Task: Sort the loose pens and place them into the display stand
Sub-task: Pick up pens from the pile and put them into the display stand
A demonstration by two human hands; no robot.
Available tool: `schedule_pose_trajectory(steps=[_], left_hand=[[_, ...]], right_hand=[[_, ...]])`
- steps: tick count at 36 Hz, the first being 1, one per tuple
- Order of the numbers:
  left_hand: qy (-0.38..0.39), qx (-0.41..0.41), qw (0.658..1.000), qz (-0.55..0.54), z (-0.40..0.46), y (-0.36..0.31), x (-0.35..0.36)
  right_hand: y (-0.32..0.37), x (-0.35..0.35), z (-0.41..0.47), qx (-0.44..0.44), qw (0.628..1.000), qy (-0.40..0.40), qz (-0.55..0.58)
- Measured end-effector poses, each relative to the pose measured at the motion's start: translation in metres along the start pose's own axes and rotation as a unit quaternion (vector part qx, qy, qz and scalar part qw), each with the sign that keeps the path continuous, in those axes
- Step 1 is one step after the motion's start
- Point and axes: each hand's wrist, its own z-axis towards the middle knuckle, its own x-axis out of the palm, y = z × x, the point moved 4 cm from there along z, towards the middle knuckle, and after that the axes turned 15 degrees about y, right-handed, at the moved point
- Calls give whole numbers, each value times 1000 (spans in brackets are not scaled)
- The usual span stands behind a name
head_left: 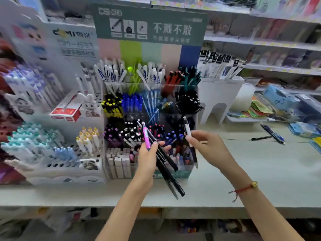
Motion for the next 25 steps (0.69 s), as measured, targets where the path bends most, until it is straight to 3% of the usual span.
schedule_pose_trajectory(steps=[5,10,16,19,22,25], left_hand=[[-69,51,996,-20,-7,-16,-80],[-127,94,985,-71,-8,-30,-132],[-129,110,982,-85,-3,-35,-160],[-114,115,984,-70,1,-35,-163],[-112,116,985,-59,5,-40,-161],[-110,129,984,-55,7,-44,-160]], right_hand=[[17,51,38,-44,993,-81,80],[35,101,66,-104,974,-181,82],[31,128,81,-109,951,-281,76],[25,128,86,-103,954,-279,30],[19,132,99,-69,973,-208,-79],[19,135,111,-45,966,-143,-213]])
